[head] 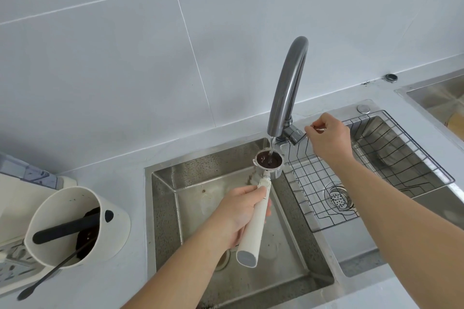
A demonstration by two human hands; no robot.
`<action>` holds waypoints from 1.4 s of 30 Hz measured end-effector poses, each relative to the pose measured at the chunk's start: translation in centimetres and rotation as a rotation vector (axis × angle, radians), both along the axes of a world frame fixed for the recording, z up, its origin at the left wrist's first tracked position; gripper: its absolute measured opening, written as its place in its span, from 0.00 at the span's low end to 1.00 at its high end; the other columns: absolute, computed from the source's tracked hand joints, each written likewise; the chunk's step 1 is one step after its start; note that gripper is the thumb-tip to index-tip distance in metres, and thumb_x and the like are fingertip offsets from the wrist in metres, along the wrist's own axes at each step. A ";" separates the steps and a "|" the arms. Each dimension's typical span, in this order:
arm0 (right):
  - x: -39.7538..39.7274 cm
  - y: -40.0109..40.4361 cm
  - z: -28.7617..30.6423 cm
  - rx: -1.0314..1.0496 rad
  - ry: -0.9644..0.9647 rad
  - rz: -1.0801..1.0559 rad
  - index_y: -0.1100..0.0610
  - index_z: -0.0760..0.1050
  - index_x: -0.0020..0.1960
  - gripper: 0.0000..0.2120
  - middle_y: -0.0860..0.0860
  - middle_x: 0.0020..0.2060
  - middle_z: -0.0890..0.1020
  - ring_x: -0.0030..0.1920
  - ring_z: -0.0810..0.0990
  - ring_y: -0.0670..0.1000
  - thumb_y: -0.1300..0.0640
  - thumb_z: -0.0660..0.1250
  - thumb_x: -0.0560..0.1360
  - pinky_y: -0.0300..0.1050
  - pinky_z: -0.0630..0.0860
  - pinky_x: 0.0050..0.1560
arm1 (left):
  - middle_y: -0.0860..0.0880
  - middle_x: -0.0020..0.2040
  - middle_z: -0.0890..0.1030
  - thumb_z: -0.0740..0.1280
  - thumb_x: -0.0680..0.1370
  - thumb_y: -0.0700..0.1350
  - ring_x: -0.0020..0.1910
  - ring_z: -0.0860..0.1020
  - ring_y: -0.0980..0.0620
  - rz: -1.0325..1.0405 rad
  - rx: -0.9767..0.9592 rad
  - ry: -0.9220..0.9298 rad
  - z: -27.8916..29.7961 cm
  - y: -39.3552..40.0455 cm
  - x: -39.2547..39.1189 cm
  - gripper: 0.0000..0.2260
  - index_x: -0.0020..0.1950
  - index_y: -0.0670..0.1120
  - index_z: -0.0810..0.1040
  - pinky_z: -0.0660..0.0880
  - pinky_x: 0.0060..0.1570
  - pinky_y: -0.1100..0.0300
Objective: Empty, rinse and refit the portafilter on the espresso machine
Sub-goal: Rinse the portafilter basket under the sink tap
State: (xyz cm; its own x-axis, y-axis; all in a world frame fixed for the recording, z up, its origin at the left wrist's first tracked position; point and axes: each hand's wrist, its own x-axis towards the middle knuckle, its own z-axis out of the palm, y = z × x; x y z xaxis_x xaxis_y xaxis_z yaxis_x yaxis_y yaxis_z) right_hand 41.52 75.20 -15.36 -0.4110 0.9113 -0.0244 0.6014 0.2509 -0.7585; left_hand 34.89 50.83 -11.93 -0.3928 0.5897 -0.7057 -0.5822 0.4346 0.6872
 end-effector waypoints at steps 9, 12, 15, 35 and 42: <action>0.0 0.1 -0.2 0.011 -0.006 0.006 0.59 0.77 0.48 0.07 0.52 0.43 0.82 0.44 0.81 0.54 0.54 0.68 0.76 0.42 0.72 0.36 | 0.48 0.35 0.81 0.68 0.76 0.45 0.28 0.78 0.53 -0.148 -0.143 0.244 -0.4 -0.4 -0.5 0.07 0.44 0.42 0.83 0.73 0.28 0.63; 0.1 0.2 -0.2 0.010 -0.005 0.001 0.58 0.77 0.48 0.07 0.52 0.43 0.83 0.44 0.81 0.54 0.54 0.68 0.76 0.44 0.75 0.39 | 0.46 0.34 0.81 0.69 0.74 0.47 0.31 0.77 0.48 -0.182 -0.160 0.317 -0.7 -0.8 -0.7 0.08 0.41 0.43 0.82 0.74 0.32 0.59; 0.0 0.1 -0.1 0.008 -0.006 0.000 0.58 0.77 0.48 0.07 0.52 0.43 0.82 0.44 0.81 0.54 0.54 0.68 0.77 0.45 0.76 0.39 | 0.47 0.34 0.80 0.69 0.74 0.48 0.32 0.76 0.47 -0.177 -0.156 0.354 -0.9 -1.1 -0.8 0.07 0.40 0.46 0.83 0.74 0.34 0.57; 0.1 0.0 0.2 -0.007 0.014 -0.001 0.58 0.76 0.47 0.07 0.52 0.42 0.82 0.44 0.82 0.55 0.54 0.68 0.76 0.50 0.80 0.42 | 0.49 0.41 0.82 0.65 0.79 0.45 0.35 0.80 0.54 -0.026 0.038 0.151 -0.9 -0.8 0.3 0.07 0.51 0.46 0.83 0.77 0.39 0.57; 0.1 0.0 0.1 -0.006 0.012 -0.006 0.58 0.77 0.47 0.06 0.52 0.41 0.82 0.43 0.82 0.55 0.55 0.69 0.76 0.50 0.80 0.42 | 0.49 0.37 0.84 0.67 0.79 0.44 0.33 0.81 0.52 0.077 0.094 -0.079 -0.2 -0.1 0.1 0.08 0.54 0.42 0.81 0.77 0.38 0.56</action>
